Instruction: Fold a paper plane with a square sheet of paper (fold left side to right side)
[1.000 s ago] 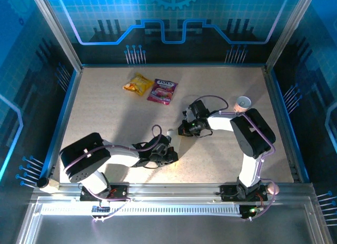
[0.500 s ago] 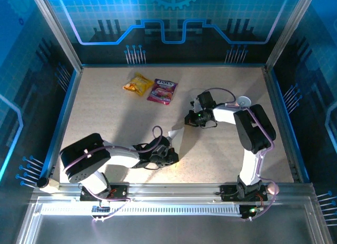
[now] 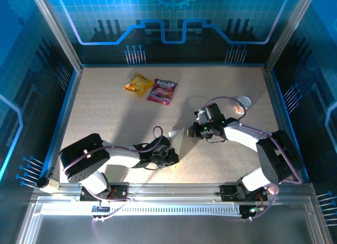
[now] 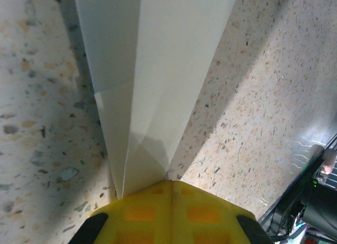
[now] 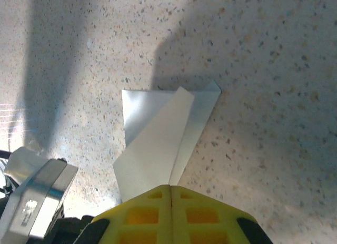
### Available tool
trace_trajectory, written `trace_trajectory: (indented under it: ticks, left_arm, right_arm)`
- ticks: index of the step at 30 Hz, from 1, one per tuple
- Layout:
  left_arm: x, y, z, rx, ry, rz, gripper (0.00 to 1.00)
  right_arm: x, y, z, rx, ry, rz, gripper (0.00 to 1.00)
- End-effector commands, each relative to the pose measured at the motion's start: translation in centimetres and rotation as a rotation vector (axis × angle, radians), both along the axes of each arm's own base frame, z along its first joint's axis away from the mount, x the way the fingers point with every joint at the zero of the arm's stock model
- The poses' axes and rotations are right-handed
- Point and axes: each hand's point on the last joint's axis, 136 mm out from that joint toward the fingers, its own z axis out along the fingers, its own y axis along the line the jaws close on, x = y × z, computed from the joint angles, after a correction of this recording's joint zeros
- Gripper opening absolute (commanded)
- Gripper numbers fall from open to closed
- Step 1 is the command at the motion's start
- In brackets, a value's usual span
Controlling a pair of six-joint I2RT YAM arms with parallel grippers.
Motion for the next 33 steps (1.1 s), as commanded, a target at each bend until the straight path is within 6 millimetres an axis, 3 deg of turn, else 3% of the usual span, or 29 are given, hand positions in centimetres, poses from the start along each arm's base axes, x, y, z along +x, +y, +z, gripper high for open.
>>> trace_trajectory:
  ticks: [1, 6, 9, 15, 23, 33]
  left_arm:
    - [-3.5, 3.6, -3.9, 0.182, 0.148, -0.024, 0.00]
    - [-3.3, 3.3, -3.8, 0.176, 0.142, -0.027, 0.00]
    - [-3.1, 3.1, -3.5, 0.169, 0.135, -0.025, 0.00]
    - [-2.2, 1.6, -1.6, 0.075, 0.097, -0.030, 0.00]
    - [0.3, 0.6, 2.0, -0.050, 0.050, -0.025, 0.00]
    - [2.3, -0.4, 2.5, -0.055, 0.032, -0.068, 0.00]
  right_arm:
    - [-1.2, 1.1, 0.6, 0.049, 0.018, 0.027, 0.01]
    - [-2.2, 5.5, 0.4, 0.127, 0.049, 0.128, 0.01]
    - [-1.8, 6.5, -0.9, 0.113, 0.062, 0.128, 0.01]
    - [-1.5, 5.9, -4.4, 0.040, 0.122, 0.110, 0.01]
    - [-3.6, 3.5, -8.4, -0.097, 0.241, 0.083, 0.00]
    - [-4.3, 3.2, -8.9, -0.100, 0.266, 0.074, 0.00]
